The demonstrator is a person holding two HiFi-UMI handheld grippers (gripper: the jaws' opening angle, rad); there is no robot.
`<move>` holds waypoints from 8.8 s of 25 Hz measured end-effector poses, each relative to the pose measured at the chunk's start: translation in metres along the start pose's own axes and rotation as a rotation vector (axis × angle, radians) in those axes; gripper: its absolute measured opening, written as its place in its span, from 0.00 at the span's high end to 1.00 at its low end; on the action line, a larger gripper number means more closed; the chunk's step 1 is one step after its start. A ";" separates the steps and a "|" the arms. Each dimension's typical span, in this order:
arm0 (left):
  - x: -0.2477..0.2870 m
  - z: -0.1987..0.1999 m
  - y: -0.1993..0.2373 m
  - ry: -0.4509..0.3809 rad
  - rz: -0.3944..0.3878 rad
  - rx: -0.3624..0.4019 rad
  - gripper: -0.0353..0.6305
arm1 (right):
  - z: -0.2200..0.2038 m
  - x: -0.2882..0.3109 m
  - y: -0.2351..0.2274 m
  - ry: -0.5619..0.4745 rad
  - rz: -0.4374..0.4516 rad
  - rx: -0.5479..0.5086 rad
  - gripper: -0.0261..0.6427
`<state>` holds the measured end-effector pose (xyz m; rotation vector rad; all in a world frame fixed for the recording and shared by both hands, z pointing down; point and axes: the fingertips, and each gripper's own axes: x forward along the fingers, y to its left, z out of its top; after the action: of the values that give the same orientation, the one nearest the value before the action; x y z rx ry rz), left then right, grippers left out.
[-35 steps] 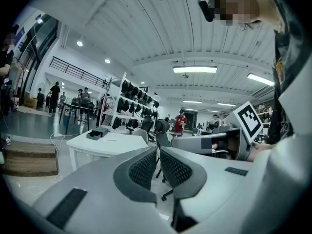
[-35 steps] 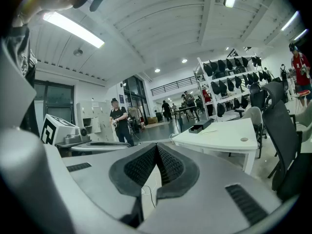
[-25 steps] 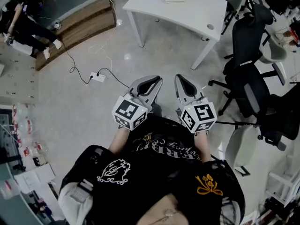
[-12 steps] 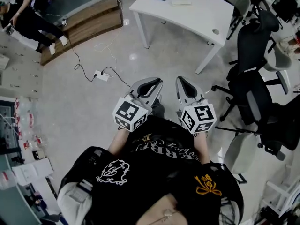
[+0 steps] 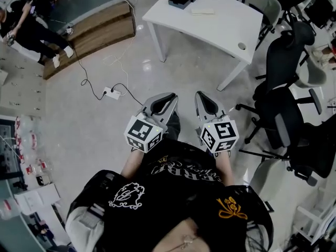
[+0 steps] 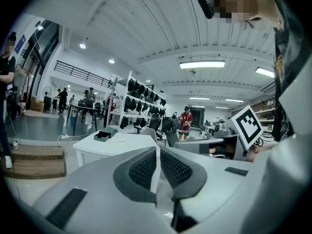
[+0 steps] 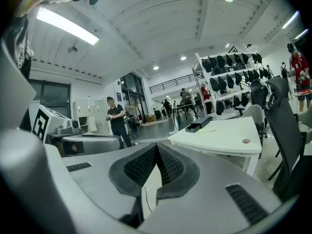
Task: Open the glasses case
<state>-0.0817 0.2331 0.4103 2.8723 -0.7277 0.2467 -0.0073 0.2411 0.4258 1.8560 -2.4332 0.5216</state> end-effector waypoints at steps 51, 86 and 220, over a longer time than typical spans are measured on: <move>0.220 0.056 0.298 0.051 -0.208 0.033 0.89 | 0.083 0.312 -0.131 0.130 -0.238 0.053 0.94; 0.459 0.086 0.346 0.144 0.059 0.093 0.89 | 0.096 0.442 -0.447 0.252 -0.114 -0.154 0.94; 0.187 0.041 0.228 0.051 -0.120 0.052 0.89 | 0.087 0.226 -0.111 0.016 -0.110 -0.065 0.94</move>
<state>-0.0245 -0.0581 0.4352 2.9338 -0.5452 0.3258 0.0482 -0.0198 0.4227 1.9380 -2.2926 0.4433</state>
